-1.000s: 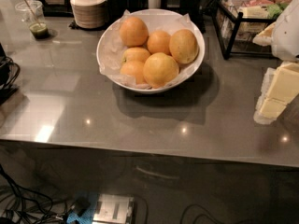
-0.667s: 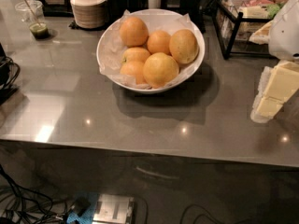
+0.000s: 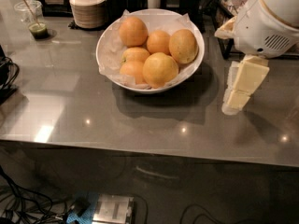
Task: Pick orange from white bowl
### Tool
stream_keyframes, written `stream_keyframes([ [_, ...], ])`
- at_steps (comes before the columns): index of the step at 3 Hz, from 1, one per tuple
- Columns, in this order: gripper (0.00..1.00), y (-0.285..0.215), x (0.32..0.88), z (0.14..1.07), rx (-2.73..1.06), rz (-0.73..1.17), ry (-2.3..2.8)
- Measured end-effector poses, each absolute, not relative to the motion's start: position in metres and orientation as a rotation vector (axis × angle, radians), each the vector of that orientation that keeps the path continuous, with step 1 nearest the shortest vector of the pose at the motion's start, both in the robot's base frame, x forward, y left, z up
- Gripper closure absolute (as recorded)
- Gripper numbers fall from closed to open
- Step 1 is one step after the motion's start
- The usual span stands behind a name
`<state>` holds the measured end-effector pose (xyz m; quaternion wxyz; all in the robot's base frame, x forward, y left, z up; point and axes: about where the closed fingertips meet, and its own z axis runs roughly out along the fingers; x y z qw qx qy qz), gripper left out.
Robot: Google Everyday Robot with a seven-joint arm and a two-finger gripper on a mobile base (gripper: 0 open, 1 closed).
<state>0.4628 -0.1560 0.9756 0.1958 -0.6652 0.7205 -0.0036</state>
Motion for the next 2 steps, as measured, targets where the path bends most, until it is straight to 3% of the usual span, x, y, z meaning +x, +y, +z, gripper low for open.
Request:
stream_keyframes([
  [2, 0.0, -0.084, 0.493, 0.991, -1.923, 0.039, 1.854],
])
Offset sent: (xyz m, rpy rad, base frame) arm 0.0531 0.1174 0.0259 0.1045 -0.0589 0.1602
